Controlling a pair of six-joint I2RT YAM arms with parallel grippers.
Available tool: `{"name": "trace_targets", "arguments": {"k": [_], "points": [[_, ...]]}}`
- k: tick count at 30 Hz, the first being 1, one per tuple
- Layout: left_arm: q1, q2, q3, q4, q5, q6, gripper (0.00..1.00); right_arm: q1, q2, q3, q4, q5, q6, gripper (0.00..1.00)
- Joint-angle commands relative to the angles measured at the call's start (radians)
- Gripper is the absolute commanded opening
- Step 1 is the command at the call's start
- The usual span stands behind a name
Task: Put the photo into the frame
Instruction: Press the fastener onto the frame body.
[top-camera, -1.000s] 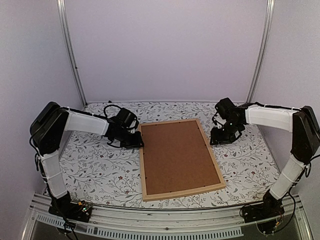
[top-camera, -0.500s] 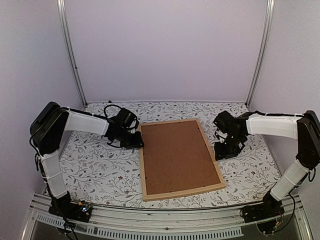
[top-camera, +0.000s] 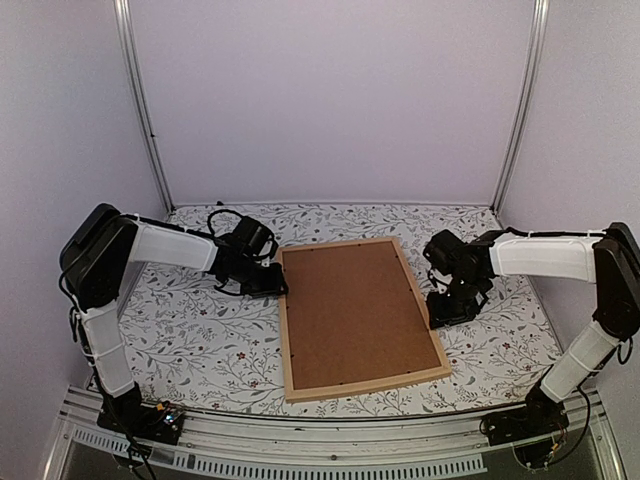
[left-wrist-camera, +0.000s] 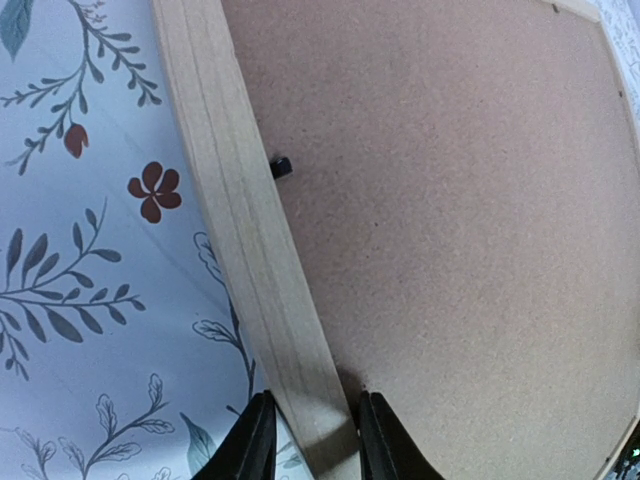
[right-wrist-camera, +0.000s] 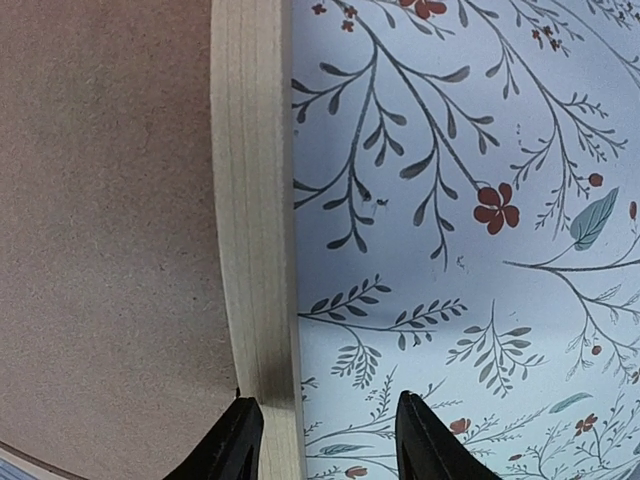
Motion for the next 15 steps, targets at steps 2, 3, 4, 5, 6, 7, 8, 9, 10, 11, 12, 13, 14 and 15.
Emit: {"name": "trace_targets", "arguments": {"k": [2,3,4,5,6,7,8,9,10,11,12,13,14,15], "points": [[-0.025,0.025,-0.029,-0.044,0.061,0.02,0.3,0.02,0.01,-0.007,-0.004,0.019,0.024,0.49],[-0.025,0.025,-0.029,-0.045,0.061,0.019,0.3,0.022,0.014,-0.008,-0.005,0.023,0.026,0.5],[-0.024,0.025,-0.028,-0.044,0.063,0.02,0.3,0.024,0.018,-0.008,-0.006,0.026,0.027,0.5],[-0.024,0.025,-0.028,-0.045,0.063,0.019,0.3,0.024,0.02,-0.008,-0.007,0.03,0.029,0.51],[-0.024,0.026,-0.029,-0.044,0.063,0.02,0.3,0.025,0.023,-0.008,-0.006,0.031,0.031,0.51],[-0.024,0.026,-0.027,-0.043,0.064,0.02,0.3,0.025,0.027,-0.006,-0.006,0.034,0.032,0.52],[-0.024,0.026,-0.028,-0.043,0.064,0.02,0.31,0.026,0.028,-0.005,-0.006,0.038,0.033,0.53],[-0.024,0.027,-0.026,-0.043,0.064,0.021,0.3,0.026,0.032,-0.004,-0.007,0.043,0.034,0.54],[-0.024,0.026,-0.026,-0.043,0.064,0.021,0.3,0.025,0.034,-0.002,-0.009,0.047,0.035,0.55],[-0.024,0.026,-0.026,-0.045,0.066,0.021,0.3,0.024,0.034,-0.002,-0.012,0.051,0.036,0.57],[-0.024,0.026,-0.026,-0.045,0.065,0.023,0.3,0.026,0.033,-0.002,-0.014,0.057,0.038,0.59],[-0.024,0.025,-0.026,-0.046,0.064,0.022,0.31,0.026,0.028,0.0,-0.018,0.062,0.043,0.61],[-0.024,0.025,-0.028,-0.046,0.064,0.022,0.3,0.026,0.019,0.001,-0.024,0.066,0.044,0.64],[-0.024,0.023,-0.029,-0.046,0.064,0.023,0.3,0.025,0.013,0.001,-0.03,0.071,0.046,0.66]]}}
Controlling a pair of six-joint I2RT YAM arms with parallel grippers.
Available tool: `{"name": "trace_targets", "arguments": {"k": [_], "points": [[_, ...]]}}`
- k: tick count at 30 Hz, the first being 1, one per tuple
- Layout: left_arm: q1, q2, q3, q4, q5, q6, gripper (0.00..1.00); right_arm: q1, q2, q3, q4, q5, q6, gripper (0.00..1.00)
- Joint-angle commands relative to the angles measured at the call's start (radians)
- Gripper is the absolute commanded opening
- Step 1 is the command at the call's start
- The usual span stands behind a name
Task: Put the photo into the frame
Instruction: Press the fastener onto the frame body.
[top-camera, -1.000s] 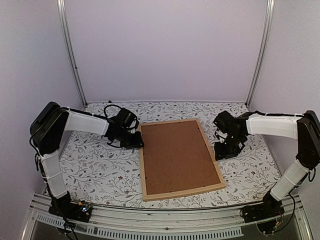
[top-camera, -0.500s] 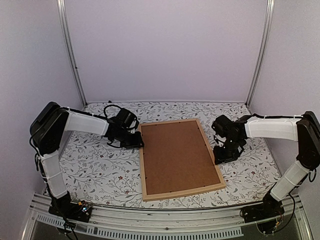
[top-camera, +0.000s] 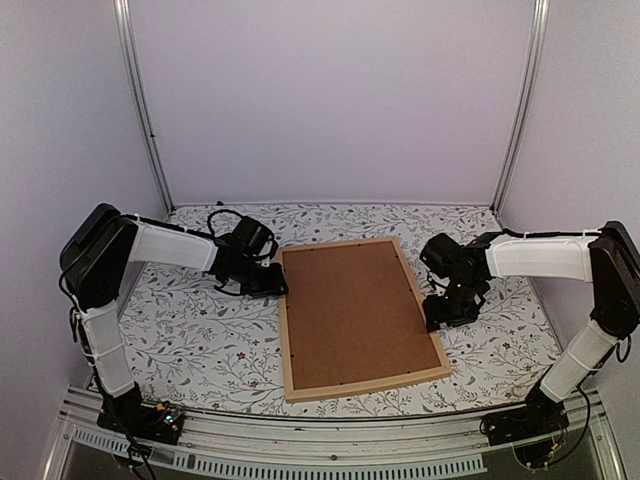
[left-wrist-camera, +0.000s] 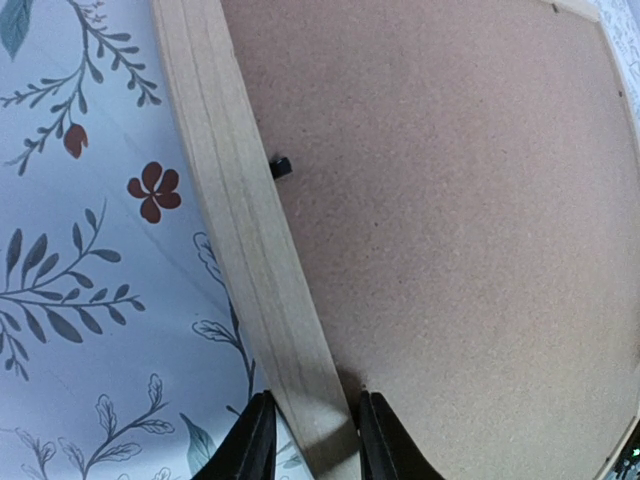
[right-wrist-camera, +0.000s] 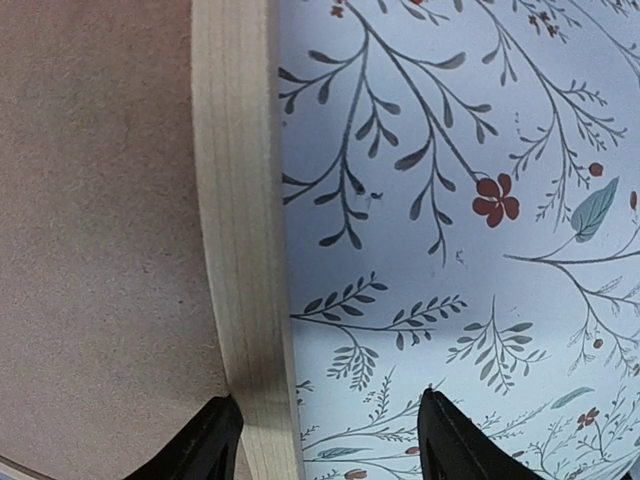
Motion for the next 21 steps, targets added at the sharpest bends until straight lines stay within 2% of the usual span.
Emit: {"name": "trace_targets", "arguments": {"k": [1,7,11,21], "points": [[-0.024,0.024,-0.03,-0.047,0.062,0.022,0.3,0.006,-0.016,0.003,-0.032,0.05,0.025,0.69],[-0.025,0.021,-0.032,-0.047,0.063,0.022,0.31,0.006,-0.058,0.015,-0.069,0.081,0.032,0.9],[-0.024,0.018,-0.034,-0.046,0.063,0.022,0.3,0.005,-0.052,0.018,-0.073,0.088,0.035,0.92],[-0.025,0.019,-0.033,-0.045,0.066,0.026,0.3,0.006,-0.014,0.032,-0.071,0.114,0.039,0.92]]}}
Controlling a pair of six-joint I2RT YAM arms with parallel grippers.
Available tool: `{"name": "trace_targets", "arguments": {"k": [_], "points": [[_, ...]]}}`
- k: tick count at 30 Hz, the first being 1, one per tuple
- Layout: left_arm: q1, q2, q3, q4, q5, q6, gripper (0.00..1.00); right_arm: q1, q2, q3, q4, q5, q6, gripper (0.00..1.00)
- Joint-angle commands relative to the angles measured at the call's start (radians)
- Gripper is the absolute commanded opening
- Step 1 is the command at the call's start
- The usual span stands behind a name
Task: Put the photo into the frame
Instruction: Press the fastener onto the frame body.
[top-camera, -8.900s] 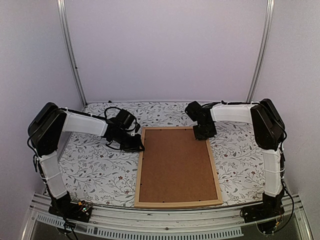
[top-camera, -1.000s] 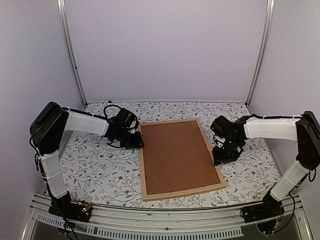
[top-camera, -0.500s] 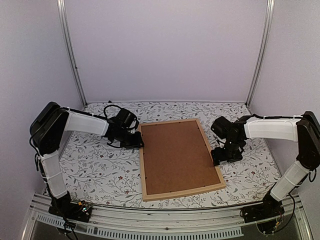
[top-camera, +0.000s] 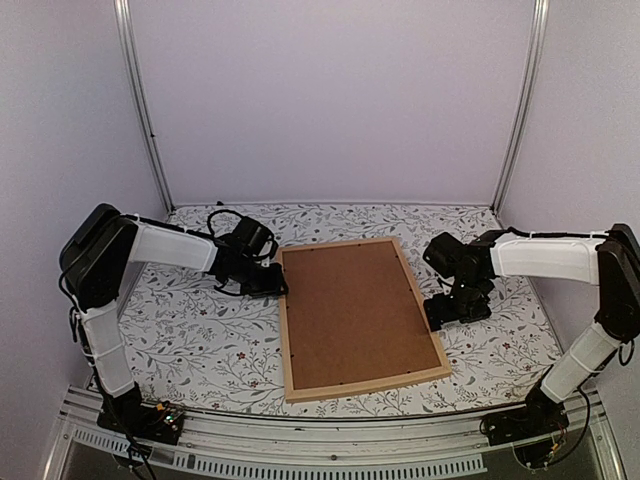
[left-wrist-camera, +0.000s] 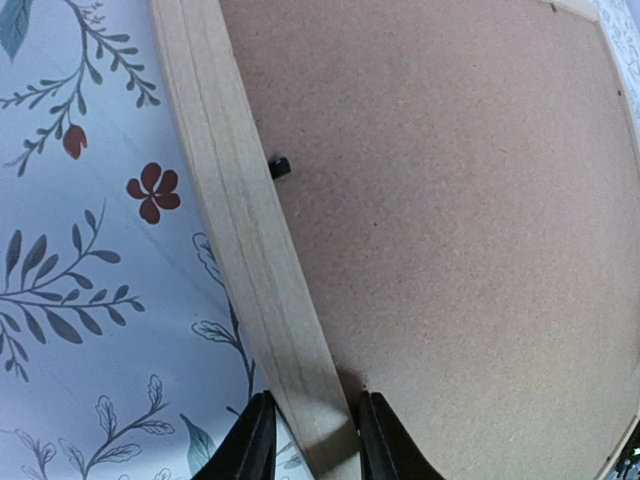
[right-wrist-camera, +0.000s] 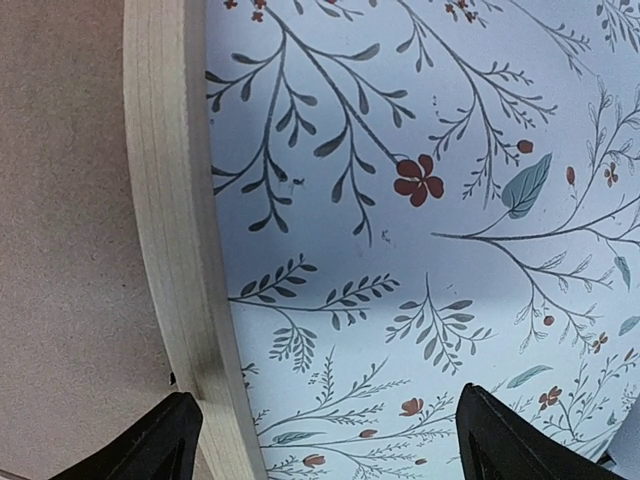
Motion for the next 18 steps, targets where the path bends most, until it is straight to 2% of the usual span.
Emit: {"name": "trace_targets", "arguments": {"k": [1,18], "points": [[-0.024,0.02,-0.028,-0.052,0.065,0.024,0.3,0.006,0.03,0.032,-0.005,0.028,0.016,0.92],[-0.024,0.016,-0.04,-0.05,0.063,0.023,0.3,0.028,0.077,0.04,0.002,-0.009,0.022,0.88]]}}
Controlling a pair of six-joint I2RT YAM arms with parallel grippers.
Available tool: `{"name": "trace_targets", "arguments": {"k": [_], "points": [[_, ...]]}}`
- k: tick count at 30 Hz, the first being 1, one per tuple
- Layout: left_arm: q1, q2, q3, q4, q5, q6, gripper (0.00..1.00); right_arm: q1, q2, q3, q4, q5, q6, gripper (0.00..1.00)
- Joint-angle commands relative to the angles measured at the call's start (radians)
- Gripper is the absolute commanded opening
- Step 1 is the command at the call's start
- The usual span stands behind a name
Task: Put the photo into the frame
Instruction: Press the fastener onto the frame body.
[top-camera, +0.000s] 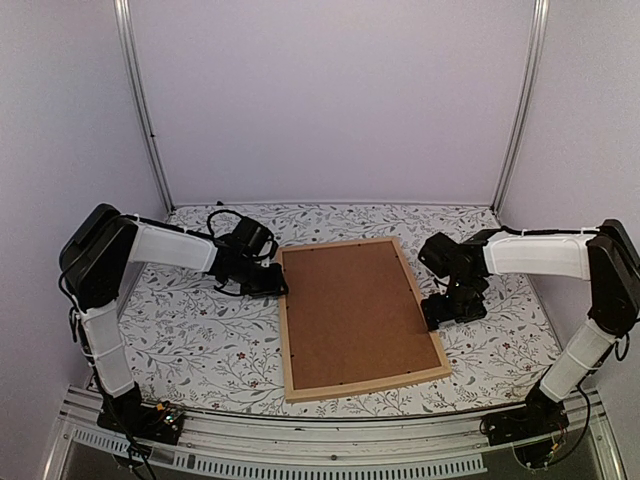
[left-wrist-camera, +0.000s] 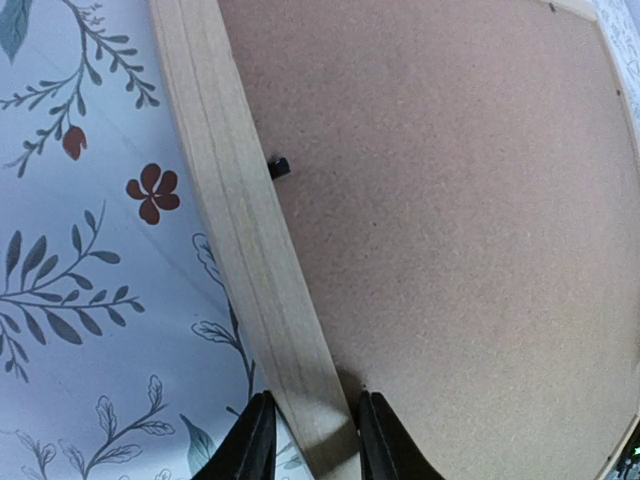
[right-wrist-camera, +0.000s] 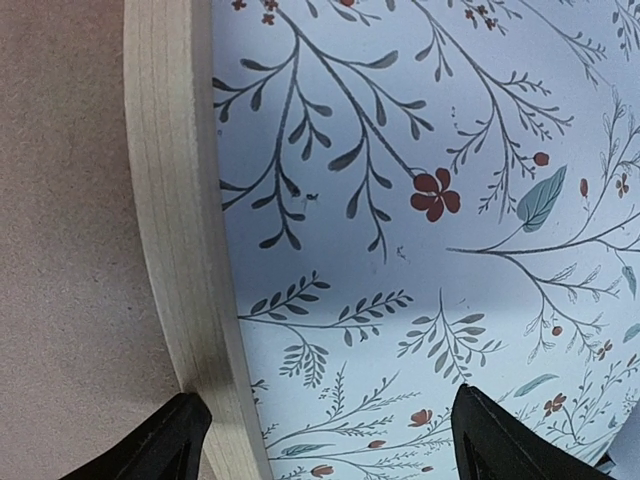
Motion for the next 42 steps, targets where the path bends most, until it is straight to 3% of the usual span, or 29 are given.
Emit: {"name": "trace_targets", "arguments": {"k": [1,33,42], "points": [[-0.025,0.017,-0.036,-0.056,0.063,0.019,0.3,0.028,0.027,0.011,0.001,-0.008,0.021,0.88],[-0.029,0.015,-0.056,-0.043,0.074,0.016,0.3,0.21,0.236,0.107,-0.004,0.016,0.146,0.87],[-0.029,0.01,-0.06,-0.041,0.071,0.015,0.31,0.194,0.12,0.143,0.049,-0.03,0.099,0.88]]}}
